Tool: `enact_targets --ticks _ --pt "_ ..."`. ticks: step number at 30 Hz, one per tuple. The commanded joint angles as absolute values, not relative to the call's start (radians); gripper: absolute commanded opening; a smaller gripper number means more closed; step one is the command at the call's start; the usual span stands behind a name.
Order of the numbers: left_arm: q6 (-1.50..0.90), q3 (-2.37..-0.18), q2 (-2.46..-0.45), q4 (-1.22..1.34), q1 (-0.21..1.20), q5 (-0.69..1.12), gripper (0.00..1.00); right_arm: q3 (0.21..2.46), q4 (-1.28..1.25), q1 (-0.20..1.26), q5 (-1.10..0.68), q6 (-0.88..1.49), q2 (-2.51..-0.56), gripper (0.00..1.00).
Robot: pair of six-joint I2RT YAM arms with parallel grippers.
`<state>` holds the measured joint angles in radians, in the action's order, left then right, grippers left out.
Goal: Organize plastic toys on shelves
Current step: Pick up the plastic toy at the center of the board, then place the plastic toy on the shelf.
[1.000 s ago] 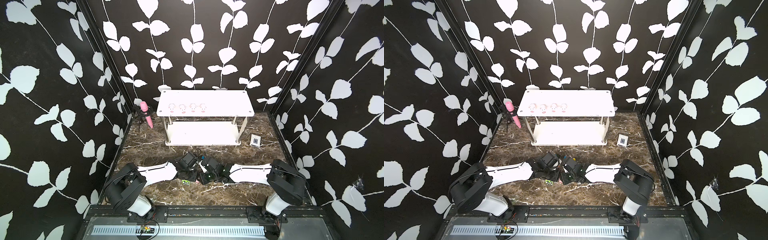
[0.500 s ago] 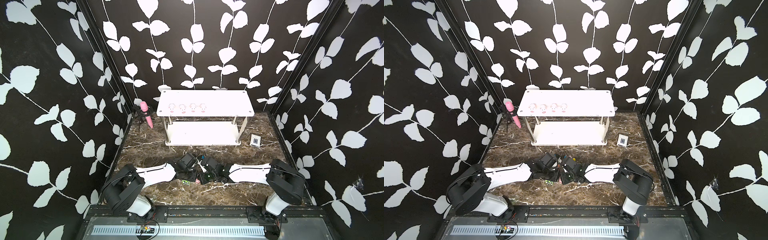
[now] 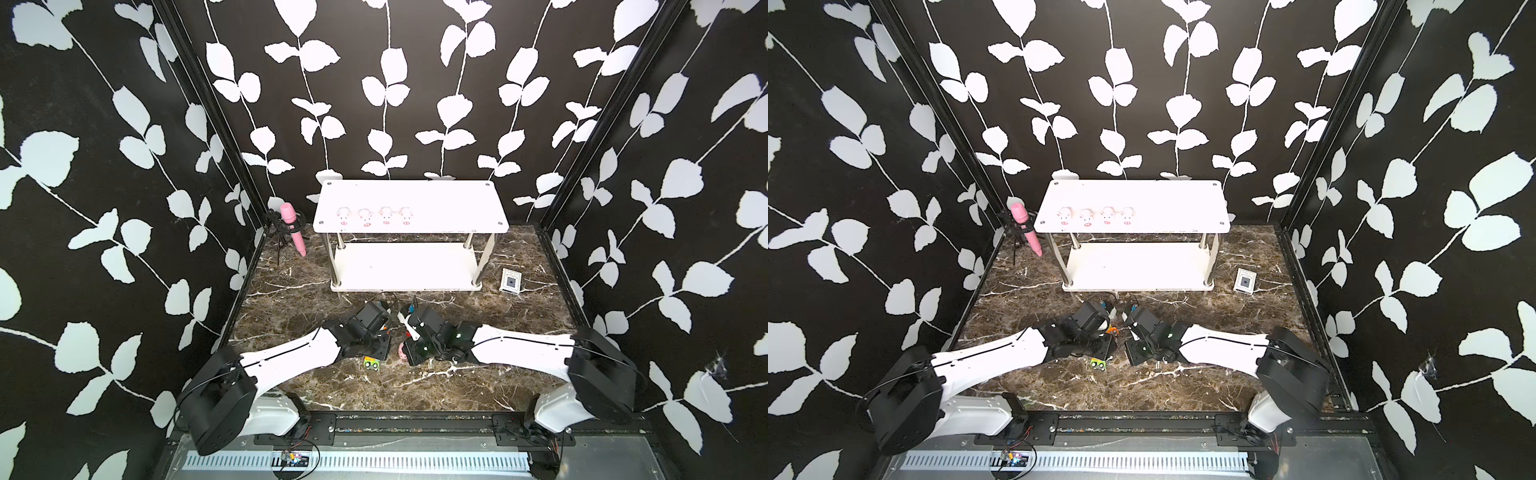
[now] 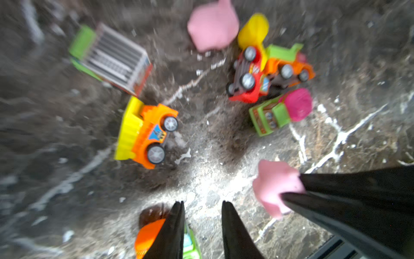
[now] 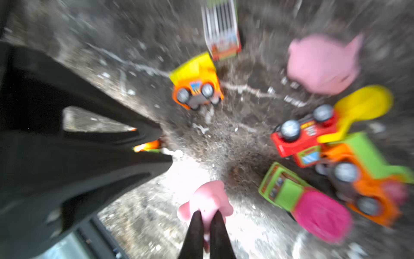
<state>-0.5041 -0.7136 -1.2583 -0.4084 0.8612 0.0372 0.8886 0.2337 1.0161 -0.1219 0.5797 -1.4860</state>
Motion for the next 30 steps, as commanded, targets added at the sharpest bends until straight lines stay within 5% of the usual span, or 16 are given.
enact_targets --ticks 1,14,30 --pt "-0.46 -0.752 -1.192 -0.504 0.851 -0.053 0.32 0.955 0.31 0.984 -0.135 0.529 -1.408 0.0" --pt "-0.395 -0.724 -1.042 -0.544 0.753 -0.09 0.34 1.289 0.564 0.828 -0.269 0.354 -1.288 0.0" --pt "-0.392 -0.718 -1.032 -0.538 0.746 -0.074 0.34 1.851 0.769 0.637 -0.364 0.23 -1.478 0.0"
